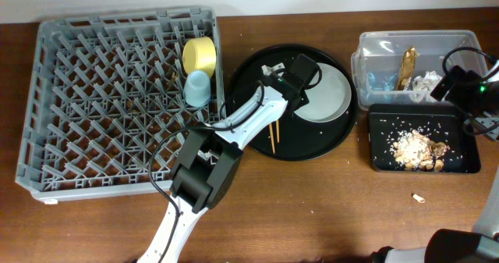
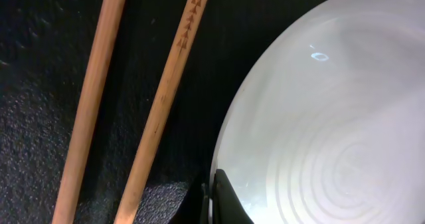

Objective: Sort waste into correct bins and load items into the dishwasher rack
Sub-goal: 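Grasp the white plate edge with left gripper and stand it in the rack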

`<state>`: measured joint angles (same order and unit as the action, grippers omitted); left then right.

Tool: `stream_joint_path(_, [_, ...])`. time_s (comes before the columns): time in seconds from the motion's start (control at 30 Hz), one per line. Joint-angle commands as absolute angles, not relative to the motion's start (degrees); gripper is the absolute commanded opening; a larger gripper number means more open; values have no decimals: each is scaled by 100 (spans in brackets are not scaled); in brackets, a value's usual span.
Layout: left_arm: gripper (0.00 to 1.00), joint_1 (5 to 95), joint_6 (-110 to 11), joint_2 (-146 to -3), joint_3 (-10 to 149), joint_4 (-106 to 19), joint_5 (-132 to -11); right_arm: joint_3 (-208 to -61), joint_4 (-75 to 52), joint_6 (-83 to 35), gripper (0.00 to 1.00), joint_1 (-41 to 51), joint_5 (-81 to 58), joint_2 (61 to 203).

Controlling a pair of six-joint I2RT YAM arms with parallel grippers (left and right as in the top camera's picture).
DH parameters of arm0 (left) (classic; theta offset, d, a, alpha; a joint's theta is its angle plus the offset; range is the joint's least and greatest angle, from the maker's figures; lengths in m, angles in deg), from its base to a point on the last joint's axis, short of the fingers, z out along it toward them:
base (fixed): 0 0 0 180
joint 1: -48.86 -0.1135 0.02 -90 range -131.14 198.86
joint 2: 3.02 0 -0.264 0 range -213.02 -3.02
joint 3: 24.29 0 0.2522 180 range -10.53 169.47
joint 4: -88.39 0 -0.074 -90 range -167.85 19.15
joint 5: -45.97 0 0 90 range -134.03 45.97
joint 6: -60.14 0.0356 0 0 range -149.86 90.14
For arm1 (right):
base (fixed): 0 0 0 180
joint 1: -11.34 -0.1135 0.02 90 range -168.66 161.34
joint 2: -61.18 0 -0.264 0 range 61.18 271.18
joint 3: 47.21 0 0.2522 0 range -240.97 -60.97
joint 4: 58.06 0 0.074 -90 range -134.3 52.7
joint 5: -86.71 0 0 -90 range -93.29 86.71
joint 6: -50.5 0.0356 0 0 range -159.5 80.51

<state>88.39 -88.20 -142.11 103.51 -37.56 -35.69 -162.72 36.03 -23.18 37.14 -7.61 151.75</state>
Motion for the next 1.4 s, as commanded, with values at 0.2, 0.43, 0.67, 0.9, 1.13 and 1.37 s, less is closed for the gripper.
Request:
stream_joint_path(0.2, [1,8541,-5244,-12561,10309,-3928,-1740,-16253,3601,-2311,98,3723,-710,15074])
stream_joint_path(0.43, [0,7792,-2386,-11269,10309,-3966,68,-16253,3601,-2311,98,3723,-710,15074])
stream_joint_path(0.67, [0,5851,-1301,-11501,10307,-4217,214,-16253,3601,-2311,99,3723,-710,15074])
stream_joint_path(0.9, [0,5827,-1301,-12585,10307,-4722,1156,-16253,3601,-2311,99,3723,-708,15074])
stream_joint_path(1.13, [21,5897,-1306,-12784,10307,-4567,-350,-16253,3601,-2311,99,3723,-710,15074])
stream_joint_path(1.37, [69,5868,-1684,-12685,10357,-4617,-428,-16253,3599,-2311,98,3723,-710,15074])
